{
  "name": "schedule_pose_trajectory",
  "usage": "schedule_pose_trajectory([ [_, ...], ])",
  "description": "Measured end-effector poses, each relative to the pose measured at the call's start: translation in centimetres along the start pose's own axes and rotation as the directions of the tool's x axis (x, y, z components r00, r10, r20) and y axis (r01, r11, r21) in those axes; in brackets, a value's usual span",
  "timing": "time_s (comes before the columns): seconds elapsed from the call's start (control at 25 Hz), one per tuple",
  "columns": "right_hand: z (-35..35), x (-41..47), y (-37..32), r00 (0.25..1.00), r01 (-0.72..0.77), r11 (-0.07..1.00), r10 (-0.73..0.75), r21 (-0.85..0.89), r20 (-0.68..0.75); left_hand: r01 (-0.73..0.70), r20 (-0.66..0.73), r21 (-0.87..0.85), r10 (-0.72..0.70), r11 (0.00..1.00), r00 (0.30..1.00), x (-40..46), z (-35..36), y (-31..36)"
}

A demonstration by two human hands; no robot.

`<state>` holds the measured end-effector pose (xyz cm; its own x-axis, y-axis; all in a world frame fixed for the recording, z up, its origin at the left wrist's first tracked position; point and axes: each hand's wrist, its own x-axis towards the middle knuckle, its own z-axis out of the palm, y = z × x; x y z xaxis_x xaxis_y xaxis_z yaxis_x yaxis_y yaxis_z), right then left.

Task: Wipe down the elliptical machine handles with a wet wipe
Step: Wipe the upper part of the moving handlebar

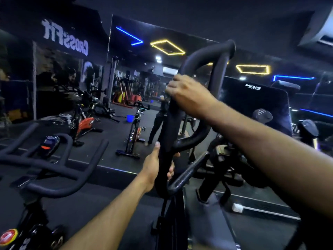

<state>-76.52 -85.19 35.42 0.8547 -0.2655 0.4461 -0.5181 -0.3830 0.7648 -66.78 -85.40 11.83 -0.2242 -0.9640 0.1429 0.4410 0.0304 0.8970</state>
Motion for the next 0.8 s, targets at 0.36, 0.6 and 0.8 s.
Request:
schedule_pose_trajectory([
  [0.36,-0.1,-2.8,-2.8,0.968,0.229,0.973,-0.227,0.000,0.104,-0.013,-0.032,-0.001,0.013,1.000,0.999,-0.4,0.5,0.3],
  [0.6,-2.6,1.6,4.2,1.000,-0.010,0.988,0.009,-0.153,-0.011,-0.023,-0.018,0.005,0.023,1.000,1.000,-0.7,0.5,0.3],
  [0.8,-2.9,1.7,1.9,0.965,-0.233,0.967,0.243,-0.106,0.101,-0.022,-0.034,0.016,0.023,1.000,0.999,-0.9,0.7,0.5],
])
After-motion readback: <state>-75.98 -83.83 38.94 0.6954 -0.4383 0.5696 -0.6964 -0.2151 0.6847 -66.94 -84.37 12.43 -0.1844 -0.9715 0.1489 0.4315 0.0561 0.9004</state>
